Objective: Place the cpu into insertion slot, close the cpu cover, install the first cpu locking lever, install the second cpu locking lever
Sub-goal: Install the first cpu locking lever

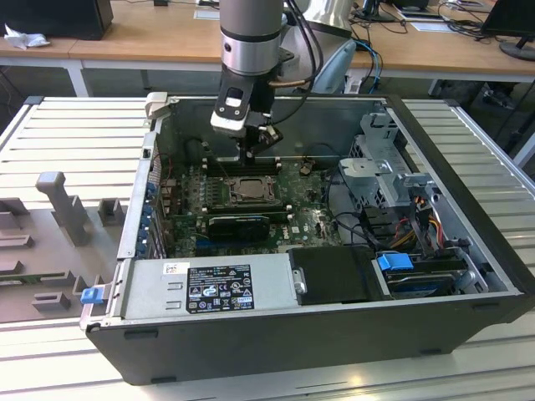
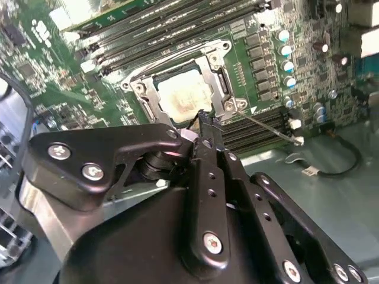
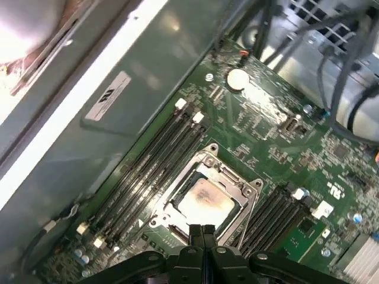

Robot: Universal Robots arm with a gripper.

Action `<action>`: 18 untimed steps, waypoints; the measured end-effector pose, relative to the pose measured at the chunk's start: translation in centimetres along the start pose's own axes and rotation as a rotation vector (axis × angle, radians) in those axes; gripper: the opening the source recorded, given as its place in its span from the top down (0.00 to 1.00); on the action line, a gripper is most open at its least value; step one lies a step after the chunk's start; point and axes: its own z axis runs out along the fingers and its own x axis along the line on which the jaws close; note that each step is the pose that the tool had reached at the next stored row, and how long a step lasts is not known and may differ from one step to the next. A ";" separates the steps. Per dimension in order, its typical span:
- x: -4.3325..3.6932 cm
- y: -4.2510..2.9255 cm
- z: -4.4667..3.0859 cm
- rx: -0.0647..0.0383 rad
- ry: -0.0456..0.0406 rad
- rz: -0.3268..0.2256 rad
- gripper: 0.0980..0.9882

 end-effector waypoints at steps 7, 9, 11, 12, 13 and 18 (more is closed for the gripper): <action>0.00 0.00 0.02 0.000 0.0025 -0.165 0.99; 0.00 0.00 0.03 -0.001 0.0025 -0.199 0.99; 0.00 0.00 0.03 -0.001 0.0024 -0.232 0.99; 0.00 0.00 0.04 -0.002 0.0023 -0.255 0.99; 0.00 0.00 0.05 -0.002 0.0023 -0.272 0.99; 0.00 0.00 0.12 -0.006 0.0001 -0.406 0.99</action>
